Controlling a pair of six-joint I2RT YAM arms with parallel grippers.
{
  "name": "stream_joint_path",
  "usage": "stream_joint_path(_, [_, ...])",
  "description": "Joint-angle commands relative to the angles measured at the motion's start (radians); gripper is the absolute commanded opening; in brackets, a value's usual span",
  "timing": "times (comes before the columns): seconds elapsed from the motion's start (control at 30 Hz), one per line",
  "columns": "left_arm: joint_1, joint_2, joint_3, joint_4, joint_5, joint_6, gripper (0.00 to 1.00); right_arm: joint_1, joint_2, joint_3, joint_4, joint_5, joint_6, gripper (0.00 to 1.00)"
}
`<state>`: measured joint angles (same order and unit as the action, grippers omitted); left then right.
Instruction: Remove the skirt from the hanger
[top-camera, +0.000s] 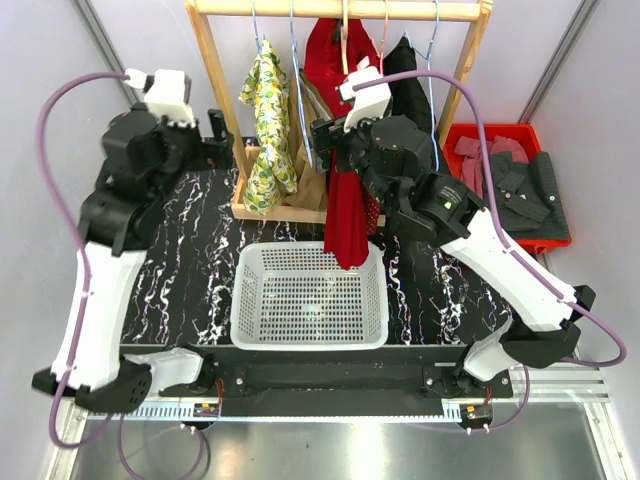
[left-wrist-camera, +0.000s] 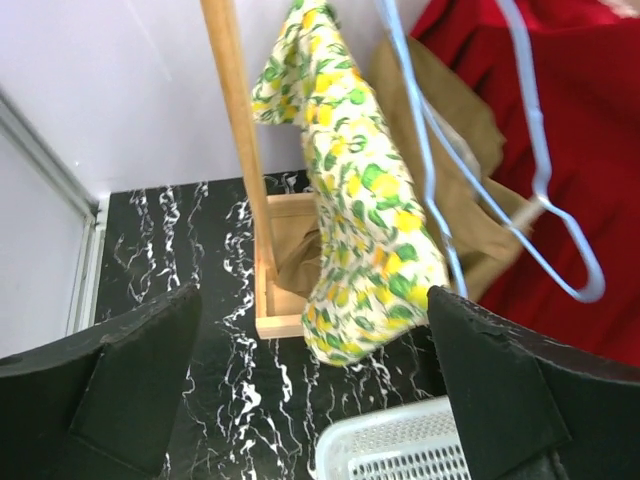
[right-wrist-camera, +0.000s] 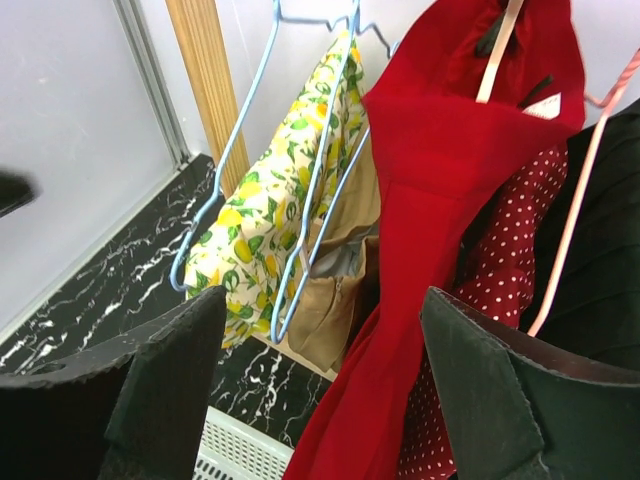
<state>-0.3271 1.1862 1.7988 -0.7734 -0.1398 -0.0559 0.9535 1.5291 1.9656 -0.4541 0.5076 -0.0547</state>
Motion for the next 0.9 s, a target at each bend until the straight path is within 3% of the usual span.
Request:
stream_joint_path(0.0, [0.006,0.081,0.039,0.108,-0.048,-0.015,0.99,-0.001,-0.037,-0.028,0.063,0.019,0.003,0.87])
stream_joint_path(0.13, [-0.003,0.166,0.129,0.174,0.055,-0.053,0.95,0.001,-0.055,-0.076,0.071,0.025,0.004,0.87])
stream_joint_path(0.27, [-0.004,0.3,0.373,0.163,0.023,-0.108,0.93,-0.001,-0.086,-0.135,0.1,0.026,0.019,0.87])
stream_joint_path(0.37, [-0.004,0.384,0.466,0.158,0.026,-0.154,0.92,0.001,-0.109,-0.178,0.114,0.017,0.036,0.87])
stream_joint_path(0.87, [-0.02,0.539,0.473,0.168,0.032,-0.24,0.92,0.001,-0.158,-0.3,0.147,-0.001,0.074,0.86])
